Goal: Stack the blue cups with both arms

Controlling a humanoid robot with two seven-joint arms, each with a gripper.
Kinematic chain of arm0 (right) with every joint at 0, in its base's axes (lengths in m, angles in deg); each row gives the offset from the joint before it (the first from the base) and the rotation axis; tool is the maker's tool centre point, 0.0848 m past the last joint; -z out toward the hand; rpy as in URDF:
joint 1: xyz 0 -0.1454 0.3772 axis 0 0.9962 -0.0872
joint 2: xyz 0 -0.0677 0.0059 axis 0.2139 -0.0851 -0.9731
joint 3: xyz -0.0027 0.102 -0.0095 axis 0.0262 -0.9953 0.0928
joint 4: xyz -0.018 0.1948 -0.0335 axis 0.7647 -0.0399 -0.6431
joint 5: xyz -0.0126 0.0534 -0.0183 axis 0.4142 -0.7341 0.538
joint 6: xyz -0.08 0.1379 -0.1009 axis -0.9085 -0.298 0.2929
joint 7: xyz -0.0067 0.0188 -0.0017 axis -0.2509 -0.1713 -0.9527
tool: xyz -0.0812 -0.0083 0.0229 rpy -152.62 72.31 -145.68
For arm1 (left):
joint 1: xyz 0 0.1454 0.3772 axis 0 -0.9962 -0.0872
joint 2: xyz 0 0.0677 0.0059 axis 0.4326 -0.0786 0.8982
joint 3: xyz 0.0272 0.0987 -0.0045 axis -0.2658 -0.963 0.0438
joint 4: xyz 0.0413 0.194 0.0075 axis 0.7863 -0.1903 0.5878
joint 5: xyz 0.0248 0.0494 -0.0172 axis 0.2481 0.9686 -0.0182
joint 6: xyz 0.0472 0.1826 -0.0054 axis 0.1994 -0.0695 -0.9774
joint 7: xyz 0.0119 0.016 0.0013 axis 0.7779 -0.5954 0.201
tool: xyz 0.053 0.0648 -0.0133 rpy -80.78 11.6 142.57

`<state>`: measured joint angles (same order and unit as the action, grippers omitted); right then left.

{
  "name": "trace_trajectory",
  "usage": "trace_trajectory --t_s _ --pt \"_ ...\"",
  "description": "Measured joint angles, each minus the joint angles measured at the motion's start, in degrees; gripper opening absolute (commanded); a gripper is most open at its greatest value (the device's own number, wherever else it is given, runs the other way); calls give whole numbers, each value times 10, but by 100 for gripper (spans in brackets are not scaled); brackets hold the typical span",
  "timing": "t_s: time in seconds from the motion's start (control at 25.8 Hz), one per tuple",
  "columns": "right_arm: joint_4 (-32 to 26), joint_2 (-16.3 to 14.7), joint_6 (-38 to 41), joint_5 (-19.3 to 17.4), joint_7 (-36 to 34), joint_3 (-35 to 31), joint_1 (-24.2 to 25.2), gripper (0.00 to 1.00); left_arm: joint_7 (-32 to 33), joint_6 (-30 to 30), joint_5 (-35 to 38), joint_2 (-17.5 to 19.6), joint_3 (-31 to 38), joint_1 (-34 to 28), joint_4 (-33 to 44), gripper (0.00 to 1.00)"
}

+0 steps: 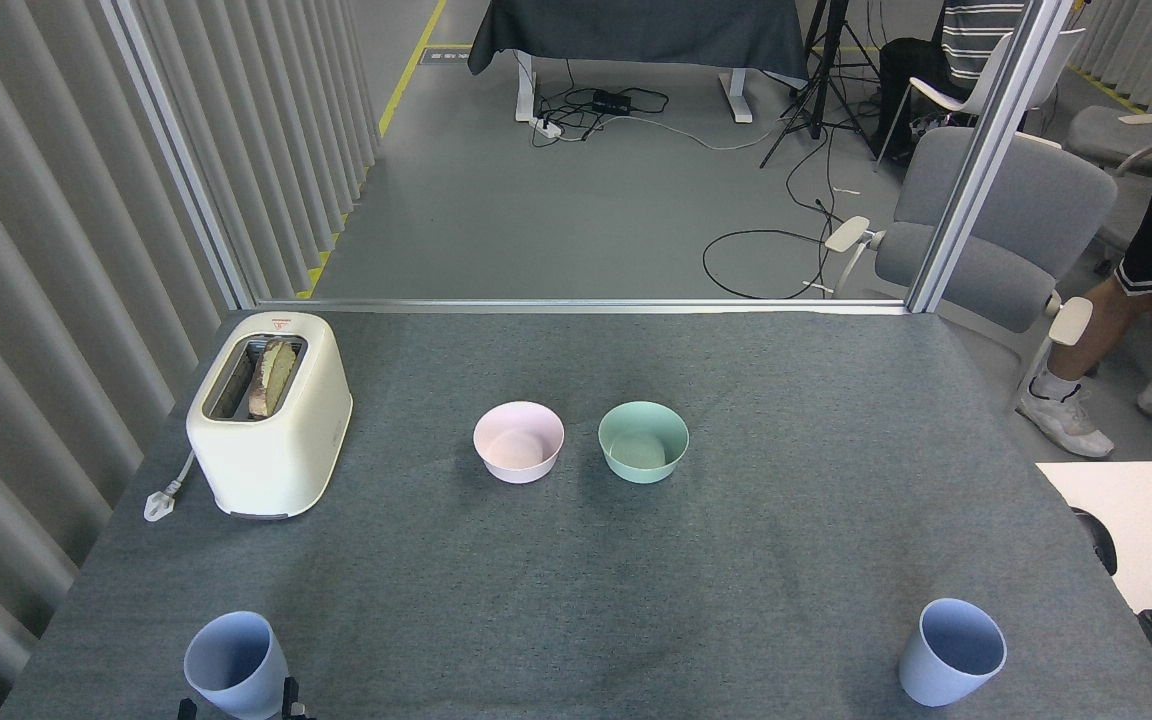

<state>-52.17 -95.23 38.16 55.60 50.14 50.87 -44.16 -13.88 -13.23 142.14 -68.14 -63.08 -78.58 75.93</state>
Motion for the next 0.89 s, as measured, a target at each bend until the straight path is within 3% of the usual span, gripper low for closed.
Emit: trace_trajectory --t_s 0.7,0.74,0.81,0.89 --pt "1 0 0 2 0 2 1 100 0 4 -6 5 1 52 -50 100" --pt "1 0 0 2 0 2 1 100 0 4 -7 5 1 55 -54 99" --pt "1 0 0 2 0 2 1 100 0 3 -7 6 1 59 -58 85" --pt "1 0 0 3 0 3 1 100 0 1 -7 6 1 59 -60 77"
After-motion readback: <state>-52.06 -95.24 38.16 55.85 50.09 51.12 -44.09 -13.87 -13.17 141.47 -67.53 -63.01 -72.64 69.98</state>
